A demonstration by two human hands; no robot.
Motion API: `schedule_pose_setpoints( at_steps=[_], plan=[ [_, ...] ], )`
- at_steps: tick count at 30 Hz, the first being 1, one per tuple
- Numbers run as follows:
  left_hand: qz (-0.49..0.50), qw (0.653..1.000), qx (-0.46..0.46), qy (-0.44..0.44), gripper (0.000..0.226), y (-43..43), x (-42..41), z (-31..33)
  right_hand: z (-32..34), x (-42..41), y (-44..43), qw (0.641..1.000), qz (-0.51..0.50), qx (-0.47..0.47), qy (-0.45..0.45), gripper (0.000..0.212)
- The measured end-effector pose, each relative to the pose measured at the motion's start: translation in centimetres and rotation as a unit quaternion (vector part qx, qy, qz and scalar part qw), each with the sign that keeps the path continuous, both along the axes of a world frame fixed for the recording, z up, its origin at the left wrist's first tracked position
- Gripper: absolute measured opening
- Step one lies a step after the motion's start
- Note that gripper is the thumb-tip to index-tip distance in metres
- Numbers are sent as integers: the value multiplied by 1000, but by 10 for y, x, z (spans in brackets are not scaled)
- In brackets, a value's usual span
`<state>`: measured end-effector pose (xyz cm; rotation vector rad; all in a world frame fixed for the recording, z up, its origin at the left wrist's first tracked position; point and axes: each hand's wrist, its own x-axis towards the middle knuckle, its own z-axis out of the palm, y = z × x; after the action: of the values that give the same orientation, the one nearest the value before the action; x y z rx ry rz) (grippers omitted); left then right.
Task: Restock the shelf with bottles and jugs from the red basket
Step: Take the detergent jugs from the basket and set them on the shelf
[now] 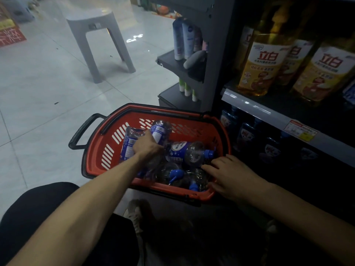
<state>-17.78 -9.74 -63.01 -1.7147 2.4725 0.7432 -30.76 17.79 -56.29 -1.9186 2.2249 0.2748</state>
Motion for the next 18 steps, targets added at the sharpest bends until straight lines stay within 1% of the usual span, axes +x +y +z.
schedule_pose_setpoints(
  at_steps=[2,4,6,7,10,12,15,17,18],
  plan=[
    [17,995,76,68,74,-9,11,9,4,-3,-1,1000,4,-9,-1,56],
    [42,978,141,150,60,-15,20,22,6,-5,-3,1000,4,-19,-5,56],
    [59,965,173,189,39,-17,27,39,8,-8,-6,1000,6,-28,3,56],
    [66,960,189,197,33,-18,30,46,9,-8,-7,1000,6,-27,7,56],
    [68,948,230,211,36,-19,41,64,14,-9,-11,1000,4,-23,3,56],
    [63,936,256,234,38,-16,44,75,20,-8,-17,999,4,-40,-3,61],
    [39,914,304,264,45,-7,42,95,30,-6,-32,995,9,-103,-14,68],
    [-8,916,306,258,57,-2,39,110,39,-7,-45,987,4,-157,-21,79],
    [-45,924,290,247,56,0,37,117,43,-9,-52,982,3,-187,-24,87]
  ],
)
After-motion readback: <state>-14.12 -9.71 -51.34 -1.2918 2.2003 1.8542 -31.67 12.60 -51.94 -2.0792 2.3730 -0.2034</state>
